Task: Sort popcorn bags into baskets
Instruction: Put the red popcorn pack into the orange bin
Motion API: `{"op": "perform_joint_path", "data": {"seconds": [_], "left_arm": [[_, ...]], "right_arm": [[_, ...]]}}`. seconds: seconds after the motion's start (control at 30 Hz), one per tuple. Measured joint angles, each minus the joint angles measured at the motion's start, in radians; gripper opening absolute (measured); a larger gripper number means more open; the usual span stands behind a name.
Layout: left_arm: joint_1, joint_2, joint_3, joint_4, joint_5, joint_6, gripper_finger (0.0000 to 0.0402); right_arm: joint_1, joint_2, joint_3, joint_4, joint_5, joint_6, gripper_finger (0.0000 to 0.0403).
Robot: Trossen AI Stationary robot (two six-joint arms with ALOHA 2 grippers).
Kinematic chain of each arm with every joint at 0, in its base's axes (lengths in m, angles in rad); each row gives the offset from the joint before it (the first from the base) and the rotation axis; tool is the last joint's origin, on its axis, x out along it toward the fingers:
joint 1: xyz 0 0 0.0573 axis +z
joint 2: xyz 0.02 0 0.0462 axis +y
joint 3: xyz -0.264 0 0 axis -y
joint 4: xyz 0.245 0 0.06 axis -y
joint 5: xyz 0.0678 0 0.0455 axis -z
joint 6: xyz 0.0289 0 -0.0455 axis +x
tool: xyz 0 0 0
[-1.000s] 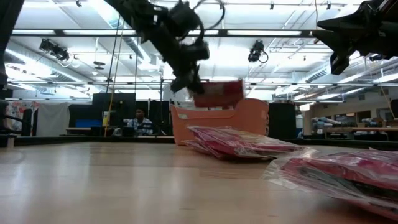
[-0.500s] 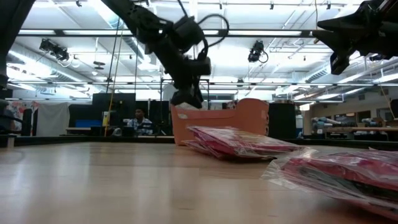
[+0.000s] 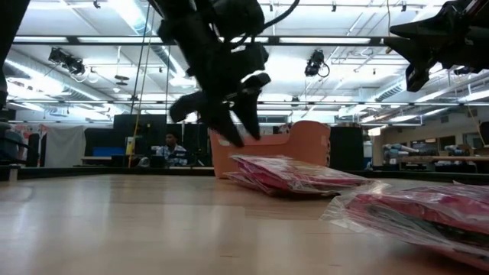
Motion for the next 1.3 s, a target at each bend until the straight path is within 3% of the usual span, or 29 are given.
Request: {"op": "perform_joint_path", "data": {"seconds": [0.23, 0.5, 0.77, 1.0, 1.07, 1.2, 1.3], "left_arm": [[-0.121, 0.082, 0.000, 0.000, -0.040, 0.023, 0.0185], [-0.208, 0.091, -0.001, 0.037, -0.245, 0.028, 0.0185], [-0.276, 0.090, -0.001, 0.010, -0.264, -0.042, 0.0185], [-0.333, 0.089, -0.001, -0.016, -0.439, -0.011, 0.0185], [-0.344, 0.073, -0.001, -0.065, -0.415, -0.028, 0.0185], [-0.355, 0.049, 0.000, -0.122, -0.276, -0.095, 0.0185], [-0.365, 0.036, 0.000, -0.122, -0.249, -0.115, 0.0185]], "right_arm": [[0.000, 0.000, 0.000, 0.000, 0.002, 0.000, 0.0096], [0.000, 0.000, 0.000, 0.000, 0.002, 0.000, 0.0096], [0.000, 0.000, 0.000, 0.000, 0.002, 0.000, 0.0096], [0.000, 0.000, 0.000, 0.000, 0.002, 0.000, 0.0096], [0.000, 0.000, 0.000, 0.000, 0.002, 0.000, 0.0096], [0.000, 0.000, 0.000, 0.000, 0.002, 0.000, 0.0096], [0.000, 0.000, 0.000, 0.000, 0.002, 0.000, 0.0096]]}}
